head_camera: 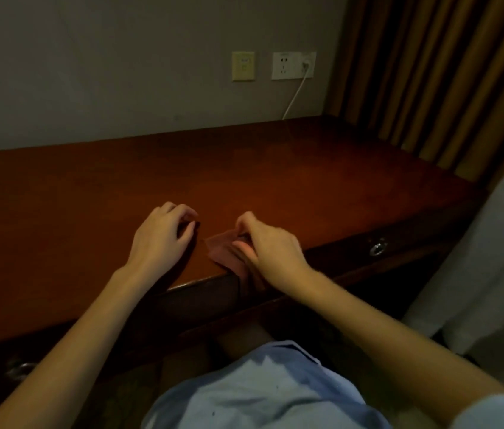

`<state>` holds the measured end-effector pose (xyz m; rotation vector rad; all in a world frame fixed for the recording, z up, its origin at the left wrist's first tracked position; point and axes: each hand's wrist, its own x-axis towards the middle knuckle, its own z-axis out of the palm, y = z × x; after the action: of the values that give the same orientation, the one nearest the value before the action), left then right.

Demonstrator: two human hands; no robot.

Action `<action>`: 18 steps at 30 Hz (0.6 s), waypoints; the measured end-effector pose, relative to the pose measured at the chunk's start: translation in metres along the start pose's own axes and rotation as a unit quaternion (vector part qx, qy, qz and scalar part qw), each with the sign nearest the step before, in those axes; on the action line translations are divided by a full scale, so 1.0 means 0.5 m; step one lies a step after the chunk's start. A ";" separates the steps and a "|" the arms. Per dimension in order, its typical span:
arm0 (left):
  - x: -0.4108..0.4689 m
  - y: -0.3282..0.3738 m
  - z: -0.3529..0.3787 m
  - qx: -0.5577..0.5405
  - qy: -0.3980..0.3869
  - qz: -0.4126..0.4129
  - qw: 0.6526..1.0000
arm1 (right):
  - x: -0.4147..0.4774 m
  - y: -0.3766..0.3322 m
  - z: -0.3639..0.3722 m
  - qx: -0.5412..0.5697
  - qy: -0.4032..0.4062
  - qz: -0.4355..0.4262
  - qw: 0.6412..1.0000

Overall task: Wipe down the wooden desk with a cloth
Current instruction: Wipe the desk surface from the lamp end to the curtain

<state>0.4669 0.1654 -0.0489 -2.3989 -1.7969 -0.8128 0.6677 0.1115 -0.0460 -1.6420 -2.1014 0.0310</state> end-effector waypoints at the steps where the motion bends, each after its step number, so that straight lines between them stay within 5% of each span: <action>1: -0.002 0.004 0.002 0.002 -0.003 0.004 1.000 | 0.003 0.034 -0.009 -0.006 0.015 0.014 1.000; 5: -0.019 0.004 0.003 -0.012 0.003 0.016 1.000 | 0.005 0.301 -0.090 -0.093 0.123 0.165 0.974; 8: -0.026 0.005 0.004 -0.018 0.014 0.016 1.000 | -0.022 0.391 -0.119 -0.082 0.153 0.194 0.966; 12: -0.028 0.017 0.001 -0.022 0.017 0.011 1.000 | -0.046 0.293 -0.054 -0.052 0.167 0.112 0.978; 18: -0.065 -0.045 -0.048 -0.006 0.043 -0.024 0.999 | -0.047 -0.060 0.091 -0.075 0.142 -0.121 0.980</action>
<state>0.4313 0.1364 -0.0480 -2.2974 -1.8302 -0.9178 0.6276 0.0933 -0.0857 -1.3650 -2.1013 -0.4260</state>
